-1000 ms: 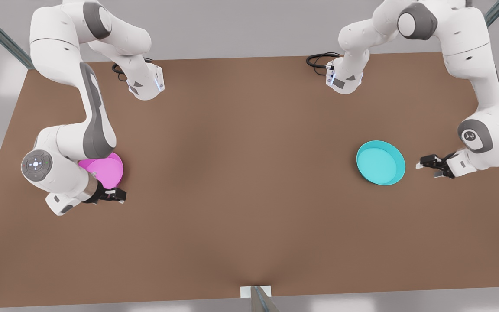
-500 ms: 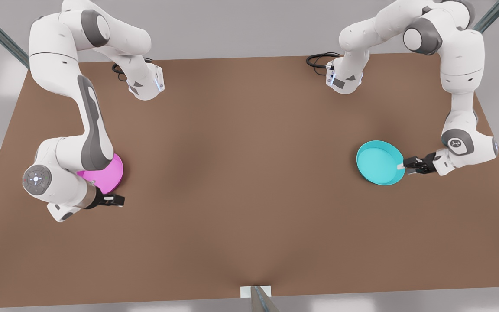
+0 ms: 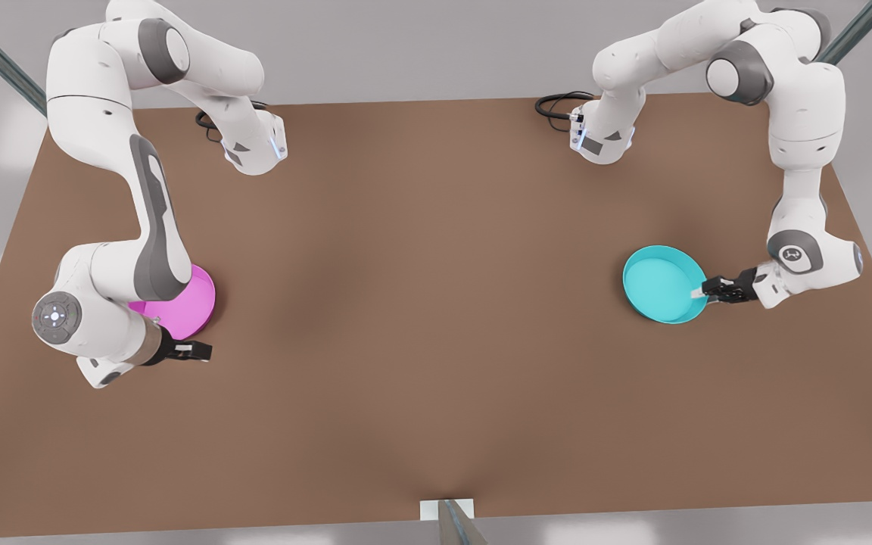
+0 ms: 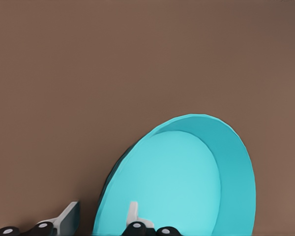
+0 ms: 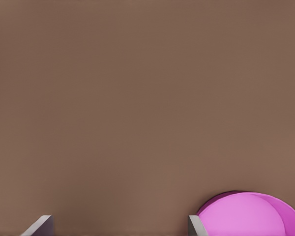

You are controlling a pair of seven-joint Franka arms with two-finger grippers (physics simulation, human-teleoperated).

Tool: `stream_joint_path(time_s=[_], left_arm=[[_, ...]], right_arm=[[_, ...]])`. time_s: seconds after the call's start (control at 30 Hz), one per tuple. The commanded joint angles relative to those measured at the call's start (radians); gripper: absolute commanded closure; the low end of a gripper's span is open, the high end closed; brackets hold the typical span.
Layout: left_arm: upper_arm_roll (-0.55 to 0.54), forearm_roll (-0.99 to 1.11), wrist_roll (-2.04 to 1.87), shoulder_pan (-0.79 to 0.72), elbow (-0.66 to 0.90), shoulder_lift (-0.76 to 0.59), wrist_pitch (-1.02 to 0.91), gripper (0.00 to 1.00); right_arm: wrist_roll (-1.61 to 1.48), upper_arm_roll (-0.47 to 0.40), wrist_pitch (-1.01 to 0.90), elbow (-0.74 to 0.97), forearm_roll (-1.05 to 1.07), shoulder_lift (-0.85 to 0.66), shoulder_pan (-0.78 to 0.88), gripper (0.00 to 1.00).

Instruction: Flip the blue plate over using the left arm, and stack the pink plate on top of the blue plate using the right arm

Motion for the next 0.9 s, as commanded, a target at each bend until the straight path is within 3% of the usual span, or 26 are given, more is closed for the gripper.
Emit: stream_joint_path(time_s=[0.0, 0.67, 0.87], left_arm=[[0.0, 0.0, 0.0, 0.0, 0.0, 0.0, 0.0, 0.47], [0.0, 0.0, -0.003, 0.0, 0.0, 0.014, -0.002, 0.63], [0.0, 0.0, -0.003, 0.0, 0.0, 0.018, 0.0, 0.64]], right_arm=[[0.001, 0.0, 0.0, 0.0, 0.0, 0.0, 0.0, 0.0], [-0.013, 0.002, -0.005, -0.002, -0.005, -0.002, 0.002, 0.0], [-0.009, 0.002, -0.005, -0.002, -0.005, -0.002, 0.006, 0.0]])
